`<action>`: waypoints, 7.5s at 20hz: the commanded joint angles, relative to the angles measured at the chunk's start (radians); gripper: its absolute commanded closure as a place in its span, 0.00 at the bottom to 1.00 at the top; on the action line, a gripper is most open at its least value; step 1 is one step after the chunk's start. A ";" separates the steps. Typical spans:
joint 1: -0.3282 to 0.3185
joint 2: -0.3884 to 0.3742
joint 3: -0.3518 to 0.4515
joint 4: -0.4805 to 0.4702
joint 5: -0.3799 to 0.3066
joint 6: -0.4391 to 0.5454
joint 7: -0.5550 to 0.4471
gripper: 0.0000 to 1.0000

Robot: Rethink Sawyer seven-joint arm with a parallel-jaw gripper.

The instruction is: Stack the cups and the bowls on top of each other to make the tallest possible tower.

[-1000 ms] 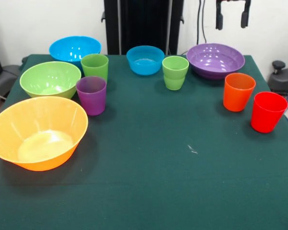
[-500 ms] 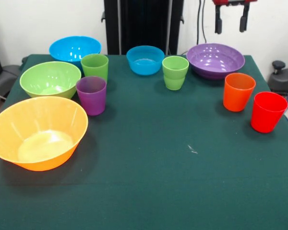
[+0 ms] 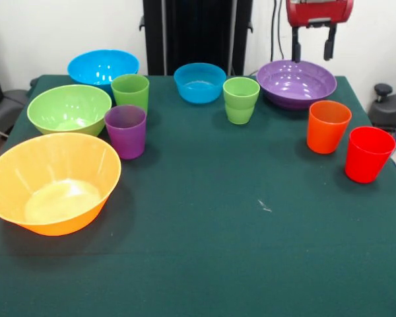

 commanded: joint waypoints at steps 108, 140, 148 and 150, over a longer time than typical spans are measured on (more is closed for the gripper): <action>-0.136 0.378 0.104 -0.899 -0.216 0.611 -0.171 0.00; -0.136 0.006 0.083 -0.011 -0.126 0.103 0.151 0.00; -0.149 0.011 0.074 -0.070 -0.118 0.167 0.113 0.00; -0.150 0.019 0.078 -0.068 -0.117 0.157 0.114 0.00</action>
